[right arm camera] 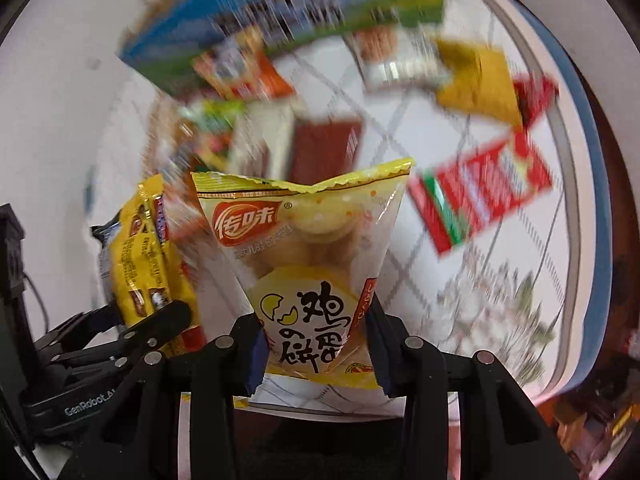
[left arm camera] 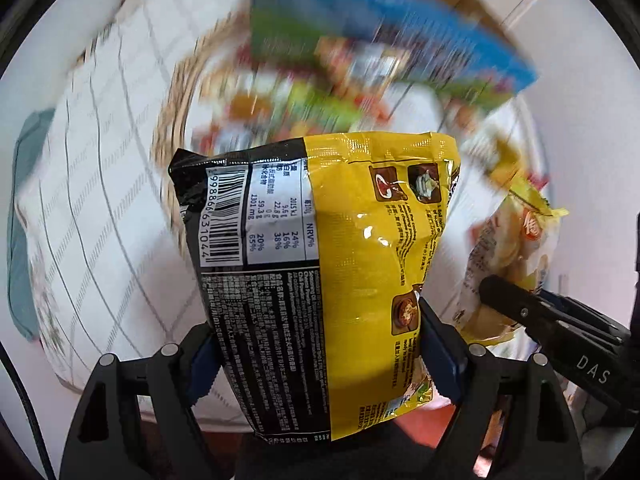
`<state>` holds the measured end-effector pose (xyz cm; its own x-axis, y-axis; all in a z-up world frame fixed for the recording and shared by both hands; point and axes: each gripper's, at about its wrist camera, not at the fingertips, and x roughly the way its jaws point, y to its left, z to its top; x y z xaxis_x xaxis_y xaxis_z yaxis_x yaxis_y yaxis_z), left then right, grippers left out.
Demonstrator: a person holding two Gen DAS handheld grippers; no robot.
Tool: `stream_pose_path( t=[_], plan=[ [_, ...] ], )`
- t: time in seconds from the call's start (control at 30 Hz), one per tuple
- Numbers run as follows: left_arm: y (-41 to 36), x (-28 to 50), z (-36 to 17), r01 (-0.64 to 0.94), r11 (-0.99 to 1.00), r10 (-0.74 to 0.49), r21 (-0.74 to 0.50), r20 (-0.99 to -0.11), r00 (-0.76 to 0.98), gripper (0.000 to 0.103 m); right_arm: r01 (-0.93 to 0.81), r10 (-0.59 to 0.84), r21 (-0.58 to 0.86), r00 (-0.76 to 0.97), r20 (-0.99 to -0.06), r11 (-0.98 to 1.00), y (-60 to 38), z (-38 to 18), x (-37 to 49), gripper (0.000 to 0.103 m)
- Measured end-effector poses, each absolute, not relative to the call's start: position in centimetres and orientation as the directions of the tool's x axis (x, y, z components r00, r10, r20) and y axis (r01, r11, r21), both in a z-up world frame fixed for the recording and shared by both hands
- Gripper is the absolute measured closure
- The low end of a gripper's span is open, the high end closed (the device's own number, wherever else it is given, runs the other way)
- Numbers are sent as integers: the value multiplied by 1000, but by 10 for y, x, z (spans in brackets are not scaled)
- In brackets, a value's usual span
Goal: Organize snacks
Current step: 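Carry both packets into the cardboard box and open both tools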
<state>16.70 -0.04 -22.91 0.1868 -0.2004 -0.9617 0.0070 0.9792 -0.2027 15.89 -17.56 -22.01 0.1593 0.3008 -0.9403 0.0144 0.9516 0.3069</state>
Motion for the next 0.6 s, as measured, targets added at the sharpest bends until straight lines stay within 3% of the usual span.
stream_pose_path(
  t=[0.17, 0.3, 0.6],
  plan=[
    [-12, 247, -163, 27, 961, -271, -275, -922, 275, 19, -82, 390, 382, 249, -887, 921, -204, -134, 233, 59],
    [-13, 326, -125, 57, 962, -268, -265, -899, 345, 19, -128, 400, 379, 318, -860, 917, -217, -97, 305, 59],
    [-19, 490, -184, 41, 977, -212, -208, -949, 234, 19, -131, 323, 300, 232, -917, 945, -210, -144, 463, 59]
  ],
)
